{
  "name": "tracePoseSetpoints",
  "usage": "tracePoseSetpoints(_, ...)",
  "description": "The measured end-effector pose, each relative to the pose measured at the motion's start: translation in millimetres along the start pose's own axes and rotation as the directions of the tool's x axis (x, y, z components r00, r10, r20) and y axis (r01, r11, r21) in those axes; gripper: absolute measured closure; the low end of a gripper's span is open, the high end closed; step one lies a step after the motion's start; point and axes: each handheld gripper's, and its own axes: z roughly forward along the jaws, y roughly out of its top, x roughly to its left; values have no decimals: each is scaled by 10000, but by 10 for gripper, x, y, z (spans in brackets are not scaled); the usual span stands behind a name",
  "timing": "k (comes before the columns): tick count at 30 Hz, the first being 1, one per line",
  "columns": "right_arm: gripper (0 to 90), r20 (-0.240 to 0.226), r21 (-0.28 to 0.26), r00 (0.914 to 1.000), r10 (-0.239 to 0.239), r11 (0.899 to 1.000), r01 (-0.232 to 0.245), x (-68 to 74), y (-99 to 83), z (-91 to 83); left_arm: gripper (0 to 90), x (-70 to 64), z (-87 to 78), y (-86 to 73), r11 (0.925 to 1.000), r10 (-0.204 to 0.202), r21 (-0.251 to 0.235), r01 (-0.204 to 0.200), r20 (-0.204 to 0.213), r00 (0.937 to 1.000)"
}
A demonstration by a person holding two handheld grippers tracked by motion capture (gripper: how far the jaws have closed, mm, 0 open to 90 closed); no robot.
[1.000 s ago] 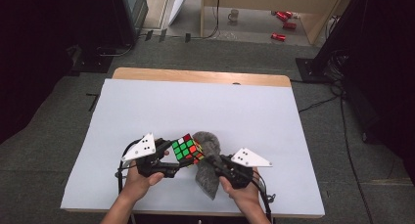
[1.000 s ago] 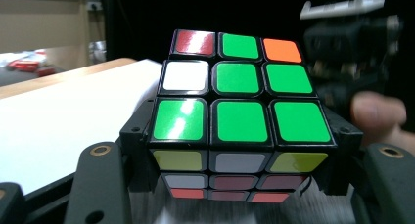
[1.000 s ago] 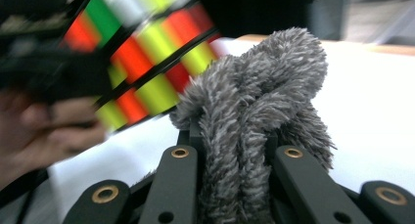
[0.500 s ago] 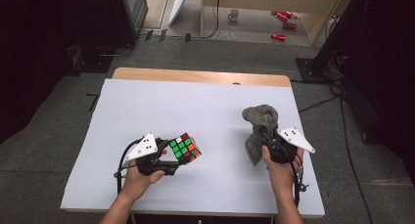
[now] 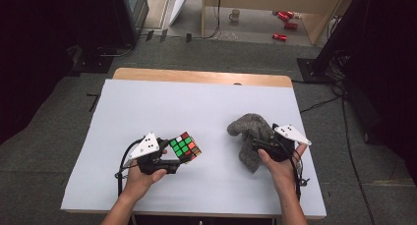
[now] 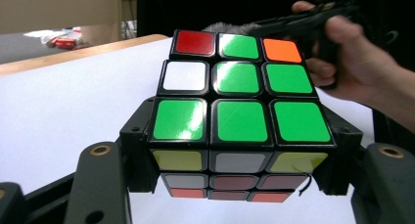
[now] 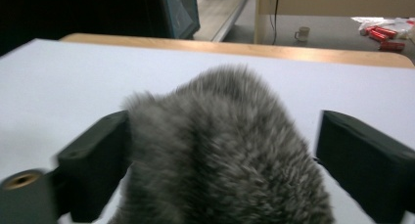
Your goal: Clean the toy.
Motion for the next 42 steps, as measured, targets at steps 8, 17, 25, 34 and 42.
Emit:
tracePoseSetpoints(8, 0, -649, -422, 9978, -112, 9991, 84, 22, 193, -297, 345, 44, 51, -48, 9995, -290, 98, 298, -718, 9970)
tracePoseSetpoints(17, 0, -220, 171, 9997, -128, 9998, 132, -109, -35, -337, 345, 50, 245, -173, 9986, -104, 496, 197, -1803, 9836)
tracePoseSetpoints(25, 0, -374, 499, 9992, -117, 9987, 135, -183, -243, -377, 345, 50, 470, -315, 9880, 541, 1538, -136, -2624, 9635)
tracePoseSetpoints(34, 0, -596, 947, 9975, -373, 9946, 428, -309, -448, -501, 344, 37, 555, -388, 9734, 846, 2282, -179, -2860, 9545)
tracePoseSetpoints(42, 0, -360, 1273, 9979, -538, 9902, 579, -387, -538, -486, 342, 42, 584, -420, 9669, 826, 2551, -28, -3024, 9496)
